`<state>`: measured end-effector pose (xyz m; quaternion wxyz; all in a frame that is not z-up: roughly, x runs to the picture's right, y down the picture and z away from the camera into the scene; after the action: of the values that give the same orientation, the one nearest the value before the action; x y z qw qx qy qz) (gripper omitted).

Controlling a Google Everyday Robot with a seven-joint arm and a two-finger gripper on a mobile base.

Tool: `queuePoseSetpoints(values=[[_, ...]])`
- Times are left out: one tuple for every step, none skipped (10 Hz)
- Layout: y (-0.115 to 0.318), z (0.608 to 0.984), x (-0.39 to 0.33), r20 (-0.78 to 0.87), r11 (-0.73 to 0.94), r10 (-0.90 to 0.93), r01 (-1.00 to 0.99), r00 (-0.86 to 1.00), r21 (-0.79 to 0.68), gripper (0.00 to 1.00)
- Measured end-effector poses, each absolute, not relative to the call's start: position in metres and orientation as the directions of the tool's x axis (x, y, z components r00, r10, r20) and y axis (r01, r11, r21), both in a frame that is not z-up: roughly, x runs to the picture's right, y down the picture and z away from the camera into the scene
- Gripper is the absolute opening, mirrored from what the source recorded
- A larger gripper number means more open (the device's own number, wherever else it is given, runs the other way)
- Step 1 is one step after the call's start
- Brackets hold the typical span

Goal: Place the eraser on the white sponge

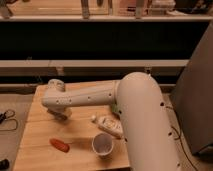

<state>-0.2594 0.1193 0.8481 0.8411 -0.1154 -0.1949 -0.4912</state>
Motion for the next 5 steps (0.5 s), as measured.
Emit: queuePoseSetpoints(values=[[0.1187, 0.8479, -0.2568, 0.443, 0.496, -0.778, 0.868, 0.445, 0.0, 0.01], [0.1181, 0.8484, -0.254, 0.448, 0.502, -0.774, 0.865, 0.447, 0.003, 0.01], [0.1196, 0.8471, -0.2534, 0.454, 0.505, -0.77, 0.863, 0.448, 0.006, 0.01], [0.1206, 0.8444, -0.2526, 0.461, 0.506, -0.767, 0.862, 0.445, 0.009, 0.01], [0.1202, 0.8435, -0.2488, 0.465, 0.509, -0.765, 0.861, 0.446, 0.011, 0.01]])
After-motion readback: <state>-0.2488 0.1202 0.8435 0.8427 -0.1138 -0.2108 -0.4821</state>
